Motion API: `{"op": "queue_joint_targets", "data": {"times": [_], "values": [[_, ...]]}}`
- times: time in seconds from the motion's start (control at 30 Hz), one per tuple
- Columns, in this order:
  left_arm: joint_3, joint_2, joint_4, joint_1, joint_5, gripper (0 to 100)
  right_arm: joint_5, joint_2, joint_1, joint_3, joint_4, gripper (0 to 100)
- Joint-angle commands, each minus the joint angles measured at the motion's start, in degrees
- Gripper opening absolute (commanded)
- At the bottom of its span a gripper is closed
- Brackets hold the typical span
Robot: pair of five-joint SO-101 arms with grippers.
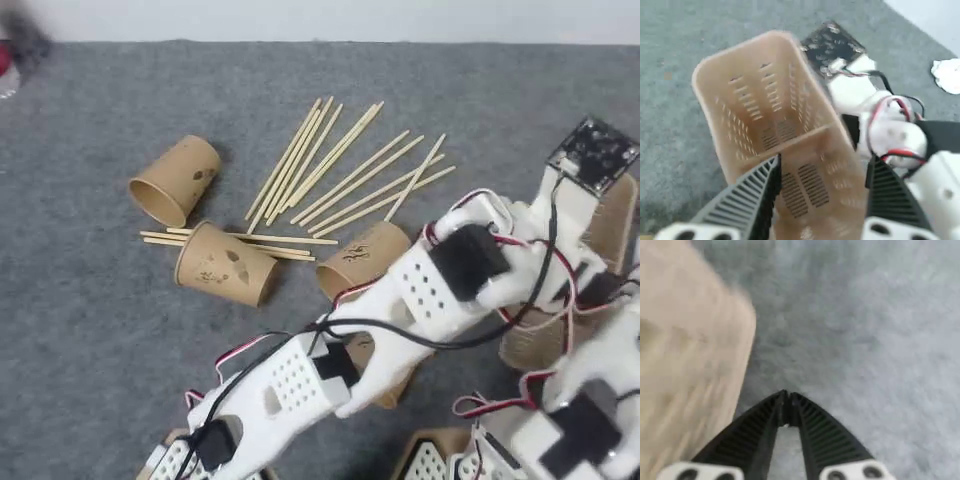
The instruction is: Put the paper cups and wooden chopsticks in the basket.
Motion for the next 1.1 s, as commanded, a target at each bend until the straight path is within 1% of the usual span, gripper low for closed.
{"op": "queue_joint_targets", "data": {"times": [0.0, 0.07, 0.27, 0.37, 0.43, 0.5, 0.6, 0.67, 0.73, 0.8, 0.87, 0.97, 1.03, 1.07], "values": [[-1.9, -1.0, 2.0, 1.6, 3.9, 27, -0.4, -4.9, 3.0, -0.5, -0.2, 0.8], [-1.5, 0.4, 1.9, 1.6, 5.3, 27, -0.4, -5.7, 4.5, -0.7, -0.4, 0.8], [-4.6, 3.8, 1.9, 1.0, 5.0, 27, -0.6, -5.9, 8.9, -1.1, -5.5, 0.8], [-9.2, 3.8, 1.9, -0.2, 4.9, 27, -0.9, -5.9, 10.5, -4.7, -4.0, 0.8], [-9.9, 3.1, 0.8, -1.2, 3.7, 27, -3.4, -5.9, 11.1, -8.7, -1.6, 0.8], [-9.5, 1.6, -0.2, -1.9, 2.0, 27, -8.5, -5.9, 12.2, -14.4, 1.5, 0.8], [-9.7, -1.2, -1.5, -3.6, 1.4, 27, -13.8, -5.9, 12.4, -25.1, 9.0, 0.8], [-9.7, -3.8, -2.5, -5.6, 1.4, 28, -14.3, -5.8, 11.2, -32.6, 15.8, 0.8], [-9.7, -7.1, -2.7, -8.6, 1.5, 31, -14.2, -5.5, 8.1, -40.1, 23.1, 0.8], [-9.7, -11.3, -2.3, -13.0, 1.6, 34, -14.1, -5.2, 5.0, -47.0, 30.8, 0.9], [-9.7, -15.7, -0.1, -17.9, 1.4, 35, -13.9, -5.2, 0.9, -53.0, 37.8, 1.4], [-9.5, -21.4, 4.1, -25.4, -0.4, 35, -11.6, -5.2, -5.6, -60.1, 49.2, 8.9], [-7.5, -24.9, 4.0, -31.6, -2.8, 35, -10.9, -5.2, -9.7, -62.9, 55.8, 12.6], [-5.8, -26.7, 4.0, -34.9, -3.2, 35, -10.7, -5.2, -11.2, -63.3, 58.2, 12.5]]}}
